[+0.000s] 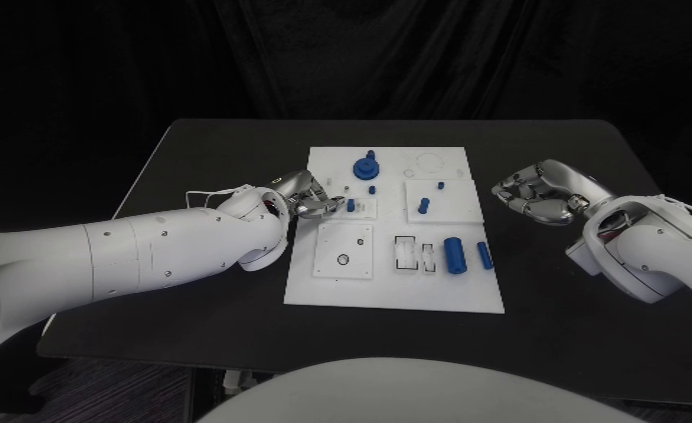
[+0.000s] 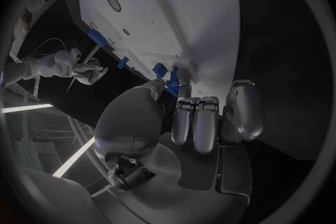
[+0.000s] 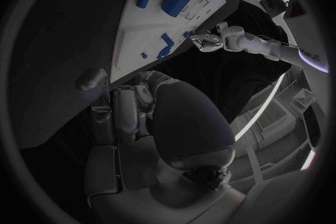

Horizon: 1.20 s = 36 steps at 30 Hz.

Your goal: Assemble the parts on the task board

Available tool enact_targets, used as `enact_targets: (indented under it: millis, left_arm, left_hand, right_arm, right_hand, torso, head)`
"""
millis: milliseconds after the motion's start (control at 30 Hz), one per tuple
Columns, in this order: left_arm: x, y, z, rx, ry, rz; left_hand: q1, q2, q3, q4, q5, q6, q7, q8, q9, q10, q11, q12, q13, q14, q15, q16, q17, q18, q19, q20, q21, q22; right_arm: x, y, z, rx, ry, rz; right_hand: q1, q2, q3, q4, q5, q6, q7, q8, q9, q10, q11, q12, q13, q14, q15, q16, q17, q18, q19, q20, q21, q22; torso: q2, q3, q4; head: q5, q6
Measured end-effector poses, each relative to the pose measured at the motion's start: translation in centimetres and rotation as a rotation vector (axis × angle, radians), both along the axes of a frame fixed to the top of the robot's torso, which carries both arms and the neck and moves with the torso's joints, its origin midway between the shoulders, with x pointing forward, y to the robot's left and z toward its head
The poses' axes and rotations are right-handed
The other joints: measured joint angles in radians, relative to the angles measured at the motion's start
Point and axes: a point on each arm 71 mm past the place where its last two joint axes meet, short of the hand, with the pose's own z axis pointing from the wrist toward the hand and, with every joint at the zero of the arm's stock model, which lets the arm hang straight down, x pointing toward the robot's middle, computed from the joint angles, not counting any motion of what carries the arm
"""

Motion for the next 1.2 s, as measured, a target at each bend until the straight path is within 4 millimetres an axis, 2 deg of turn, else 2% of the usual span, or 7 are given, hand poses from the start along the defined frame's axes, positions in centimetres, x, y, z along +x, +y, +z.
enact_targets:
  millis: [167, 400, 533, 667, 867, 1133, 1200]
  left_arm:
    - [0.0, 0.01, 0.01, 0.0, -0.001, -0.002]
    - [0.04, 0.07, -0.01, 0.0, -0.003, -0.004]
    - [0.07, 0.19, -0.12, 0.0, -0.001, -0.002]
    - [0.07, 0.19, -0.18, -0.007, 0.0, -0.005]
    - [0.09, 0.12, -0.15, -0.019, -0.004, -0.009]
    - [0.14, 0.2, -0.06, -0.032, -0.017, -0.01]
    - [0.14, 0.33, 0.02, -0.038, -0.026, -0.009]
  left_hand:
    - [-0.099, 0.03, -0.079, 0.001, -0.029, 0.003, 0.003, 0.0, -0.001, 0.0, 0.0, 0.0, 0.0, 0.0, 0.0, 0.0, 0.0, 0.0, 0.0, 0.0, 0.0, 0.0]
    - [-0.15, 0.076, -0.16, 0.001, -0.062, 0.02, -0.002, -0.001, 0.008, 0.0, 0.0, 0.0, 0.0, 0.0, 0.0, 0.0, 0.0, 0.0, 0.0, 0.0, 0.0, 0.0]
    - [-0.176, 0.13, -0.225, 0.001, -0.081, 0.032, -0.007, 0.054, 0.07, 0.0, 0.0, 0.0, 0.0, 0.0, 0.0, 0.0, 0.0, 0.0, 0.0, 0.0, 0.0, 0.0]
    - [-0.166, 0.179, -0.268, 0.001, -0.078, 0.025, -0.015, 0.104, 0.118, 0.0, 0.0, 0.0, 0.0, 0.0, 0.0, 0.0, 0.0, 0.0, 0.0, 0.0, 0.003, 0.0]
    - [-0.152, 0.216, -0.291, 0.001, -0.059, 0.023, -0.017, 0.146, 0.121, -0.003, -0.003, 0.0, 0.0, 0.0, 0.0, 0.0, 0.0, 0.0, 0.011, -0.003, 0.031, 0.0]
    - [-0.14, 0.228, -0.303, -0.001, -0.044, 0.013, -0.019, 0.161, 0.121, 0.001, -0.007, 0.0, 0.0, 0.0, 0.0, 0.0, 0.0, 0.0, 0.011, -0.003, 0.031, 0.0]
    - [-0.125, 0.241, -0.317, -0.001, -0.019, 0.007, -0.02, 0.173, 0.121, 0.001, -0.007, 0.0, 0.0, 0.0, 0.0, 0.0, 0.0, 0.0, 0.011, -0.003, 0.031, 0.0]
  right_arm:
    - [-0.01, 0.02, -0.03, 0.0, 0.001, 0.0]
    - [-0.05, 0.0, -0.11, 0.0, 0.003, 0.0]
    - [-0.08, -0.01, -0.16, 0.0, 0.004, 0.0]
    - [-0.11, -0.01, -0.21, 0.0, 0.005, 0.0]
    - [-0.13, -0.03, -0.27, -0.001, 0.007, -0.001]
    - [-0.15, -0.08, -0.28, -0.001, 0.007, -0.002]
    - [-0.16, -0.11, -0.28, -0.001, 0.007, -0.002]
  right_hand:
    - [0.0, 0.0, 0.0, 0.0, 0.0, 0.0, 0.0, 0.0, 0.0, 0.0, 0.0, 0.0, 0.0, 0.0, 0.0, 0.0, 0.0, 0.0, 0.0, 0.0, 0.0, 0.0]
    - [0.0, 0.0, 0.0, 0.0, 0.0, 0.0, 0.0, 0.0, 0.0, 0.0, 0.0, 0.0, 0.0, 0.0, 0.0, 0.0, 0.0, 0.0, 0.0, 0.0, 0.0, 0.0]
    - [0.0, 0.0, 0.0, 0.0, 0.0, 0.0, 0.0, 0.0, 0.0, 0.0, 0.0, 0.0, 0.001, 0.0, 0.0, 0.0, 0.0, 0.0, 0.0, 0.0, 0.0, 0.0]
    - [0.0, 0.0, 0.0, 0.0, 0.0, 0.0, 0.0, 0.0, 0.0, 0.0, 0.0, 0.0, 0.001, 0.0, 0.0, 0.0, 0.0, 0.0, 0.0, 0.0, 0.0, 0.0]
    - [0.0, 0.0, 0.0, 0.0, 0.0, 0.0, 0.0, 0.0, 0.0, 0.0, 0.0, 0.0, 0.001, 0.0, 0.0, 0.0, 0.0, 0.0, 0.0, 0.0, 0.0, 0.0]
    - [0.0, 0.0, 0.0, 0.0, 0.0, 0.0, 0.0, 0.0, 0.0, 0.0, 0.0, 0.0, 0.001, 0.0, 0.0, 0.0, 0.0, 0.0, 0.0, 0.0, 0.0, 0.0]
    - [0.0, 0.0, 0.0, 0.0, 0.0, 0.0, 0.0, 0.0, 0.0, 0.0, 0.0, 0.0, 0.001, 0.0, 0.0, 0.0, 0.0, 0.0, 0.0, 0.0, 0.0, 0.0]
  torso:
    - [0.0, 0.0, 0.0]
    - [0.0, 0.0, 0.0]
    - [0.0, 0.0, 0.0]
    - [0.0, 0.0, 0.0]
    - [0.0, 0.0, 0.0]
    - [0.0, 0.0001, 0.0]
    - [0.0, 0.0001, -0.0001]
  head:
    - [0.0, 0.0]
    - [0.002, 0.0]
    - [0.001, 0.0]
    - [0.0, 0.0]
    - [0.001, 0.0]
    - [0.002, 0.0]
    - [0.002, 0.0]
